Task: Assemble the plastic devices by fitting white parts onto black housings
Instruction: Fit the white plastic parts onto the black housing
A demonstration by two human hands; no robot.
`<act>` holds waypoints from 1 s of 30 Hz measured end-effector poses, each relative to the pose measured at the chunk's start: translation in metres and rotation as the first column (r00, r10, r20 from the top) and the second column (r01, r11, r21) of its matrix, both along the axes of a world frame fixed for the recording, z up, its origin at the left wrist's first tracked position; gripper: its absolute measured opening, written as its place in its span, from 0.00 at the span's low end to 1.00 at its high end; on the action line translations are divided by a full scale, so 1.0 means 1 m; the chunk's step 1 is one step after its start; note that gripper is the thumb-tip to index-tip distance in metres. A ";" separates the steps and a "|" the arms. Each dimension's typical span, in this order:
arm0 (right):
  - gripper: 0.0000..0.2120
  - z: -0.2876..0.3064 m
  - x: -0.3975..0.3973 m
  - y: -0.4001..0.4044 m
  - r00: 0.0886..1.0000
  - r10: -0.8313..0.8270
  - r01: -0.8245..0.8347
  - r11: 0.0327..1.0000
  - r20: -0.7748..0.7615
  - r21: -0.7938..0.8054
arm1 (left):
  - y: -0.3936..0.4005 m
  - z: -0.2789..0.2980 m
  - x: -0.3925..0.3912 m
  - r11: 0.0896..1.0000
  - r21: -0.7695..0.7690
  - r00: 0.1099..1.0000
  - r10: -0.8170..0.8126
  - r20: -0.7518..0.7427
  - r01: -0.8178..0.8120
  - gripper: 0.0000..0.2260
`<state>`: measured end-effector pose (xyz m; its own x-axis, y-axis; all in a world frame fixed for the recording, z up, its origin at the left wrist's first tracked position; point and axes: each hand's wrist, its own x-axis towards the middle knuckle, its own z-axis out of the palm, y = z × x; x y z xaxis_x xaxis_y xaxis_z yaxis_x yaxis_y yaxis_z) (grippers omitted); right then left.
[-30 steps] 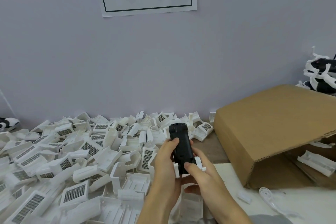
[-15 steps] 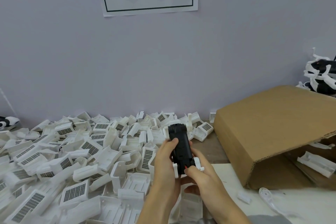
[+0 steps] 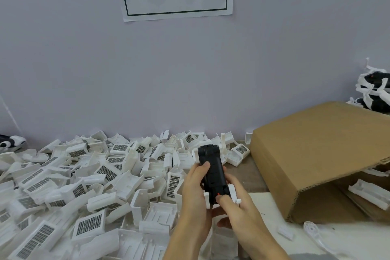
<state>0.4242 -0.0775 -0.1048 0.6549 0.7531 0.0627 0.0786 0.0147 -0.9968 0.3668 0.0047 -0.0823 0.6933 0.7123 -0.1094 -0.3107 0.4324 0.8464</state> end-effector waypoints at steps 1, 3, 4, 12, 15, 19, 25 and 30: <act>0.22 0.001 0.000 -0.001 1.000 0.005 -0.005 1.000 -0.023 0.006 | 0.000 0.000 0.000 1.000 -0.001 1.000 0.003 0.007 -0.003 0.10; 0.20 0.002 -0.001 -0.001 0.998 0.009 -0.008 1.000 -0.057 0.013 | -0.001 0.001 0.000 1.000 -0.004 1.000 0.005 0.011 -0.005 0.11; 0.20 0.003 -0.001 -0.001 0.998 0.006 -0.006 1.000 -0.062 0.008 | -0.001 0.001 0.000 1.000 -0.002 1.000 0.008 0.007 -0.008 0.11; 0.25 0.004 0.000 -0.001 0.998 0.025 -0.026 1.000 -0.054 -0.015 | -0.001 0.000 0.001 0.999 0.015 0.999 0.029 -0.019 -0.029 0.10; 0.21 0.003 -0.001 -0.001 0.998 0.038 -0.038 0.999 -0.042 0.000 | -0.001 0.001 0.001 1.000 -0.001 1.000 0.027 -0.015 -0.027 0.11; 0.31 0.000 0.003 -0.001 0.999 0.035 -0.035 0.999 -0.016 -0.021 | -0.002 0.001 0.001 0.999 -0.017 0.999 0.031 -0.029 -0.031 0.09; 0.26 -0.001 0.002 -0.001 0.999 0.018 -0.017 1.000 0.038 -0.023 | -0.003 0.002 0.000 0.999 -0.035 1.000 0.014 -0.024 -0.015 0.13; 0.27 0.001 0.000 -0.001 0.997 0.007 -0.007 1.000 0.081 0.000 | -0.003 0.002 -0.002 0.998 -0.051 0.999 -0.032 -0.005 0.032 0.25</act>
<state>0.4239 -0.0784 -0.1038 0.6426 0.7574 0.1157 0.1590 0.0159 -0.9872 0.3646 0.0015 -0.0801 0.7147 0.6834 -0.1490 -0.2915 0.4847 0.8247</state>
